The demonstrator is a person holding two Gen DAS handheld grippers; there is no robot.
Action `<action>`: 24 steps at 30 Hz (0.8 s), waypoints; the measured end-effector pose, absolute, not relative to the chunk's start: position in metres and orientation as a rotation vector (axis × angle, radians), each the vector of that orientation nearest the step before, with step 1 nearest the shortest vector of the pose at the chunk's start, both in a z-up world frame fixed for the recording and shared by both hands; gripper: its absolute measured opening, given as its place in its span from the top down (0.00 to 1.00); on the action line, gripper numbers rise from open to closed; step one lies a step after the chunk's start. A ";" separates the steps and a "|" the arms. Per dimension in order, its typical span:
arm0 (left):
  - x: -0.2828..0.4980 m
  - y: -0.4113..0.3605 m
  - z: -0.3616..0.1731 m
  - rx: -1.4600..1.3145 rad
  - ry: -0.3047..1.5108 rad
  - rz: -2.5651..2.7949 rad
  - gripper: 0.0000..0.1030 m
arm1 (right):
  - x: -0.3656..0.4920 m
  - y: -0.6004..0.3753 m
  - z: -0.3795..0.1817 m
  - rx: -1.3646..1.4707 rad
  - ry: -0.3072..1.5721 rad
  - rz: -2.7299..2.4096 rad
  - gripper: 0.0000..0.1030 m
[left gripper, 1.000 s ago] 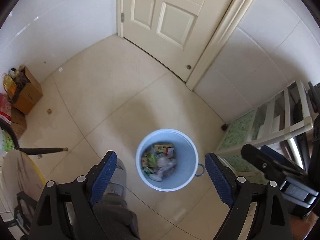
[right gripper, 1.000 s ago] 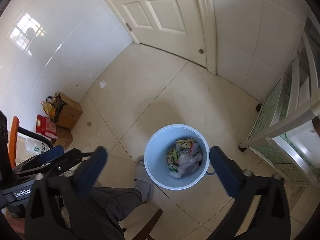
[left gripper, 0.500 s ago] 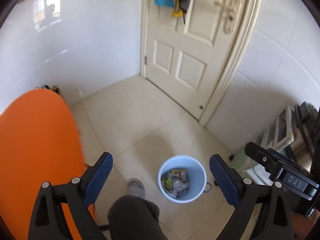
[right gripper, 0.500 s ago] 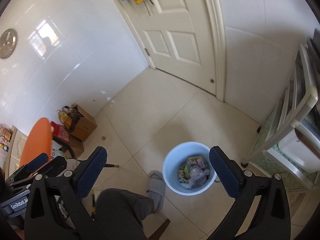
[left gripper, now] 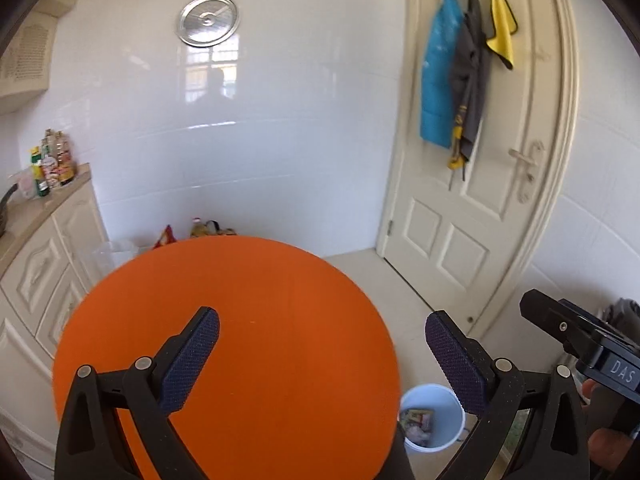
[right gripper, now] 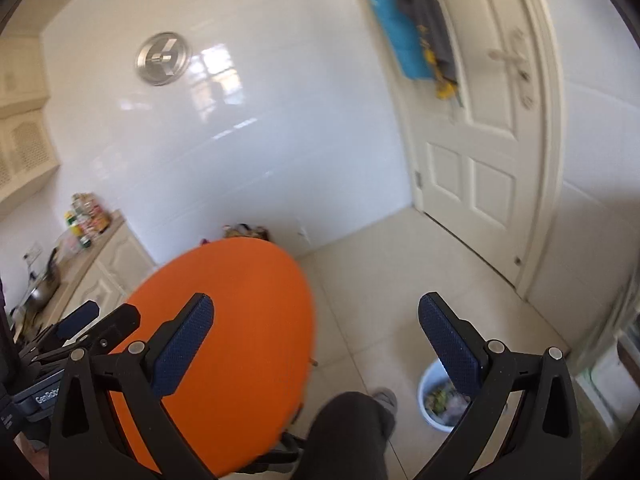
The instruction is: Collect trash
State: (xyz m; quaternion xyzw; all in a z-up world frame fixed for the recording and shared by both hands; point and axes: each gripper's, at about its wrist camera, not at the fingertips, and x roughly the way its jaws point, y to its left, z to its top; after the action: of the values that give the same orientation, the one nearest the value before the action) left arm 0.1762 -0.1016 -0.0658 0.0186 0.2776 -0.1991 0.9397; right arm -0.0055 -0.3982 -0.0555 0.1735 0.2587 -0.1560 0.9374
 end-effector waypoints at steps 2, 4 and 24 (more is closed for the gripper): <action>0.146 -0.073 -0.056 0.016 0.528 -0.349 0.01 | 0.002 -0.365 -0.044 0.311 0.511 -0.260 0.00; 0.114 -0.039 -0.046 -0.007 0.487 -0.282 0.01 | 0.006 -0.333 -0.033 0.263 0.492 -0.213 0.00; -0.145 0.044 -0.044 -0.069 0.308 -0.046 0.01 | -0.022 -0.184 -0.006 0.040 0.389 -0.083 0.00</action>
State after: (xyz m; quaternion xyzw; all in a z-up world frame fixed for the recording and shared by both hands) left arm -0.1449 0.0436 -0.0440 -0.0345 0.1532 -0.0231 0.9873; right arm -0.0222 -0.1841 -0.0057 0.0199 0.1934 -0.0411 0.9801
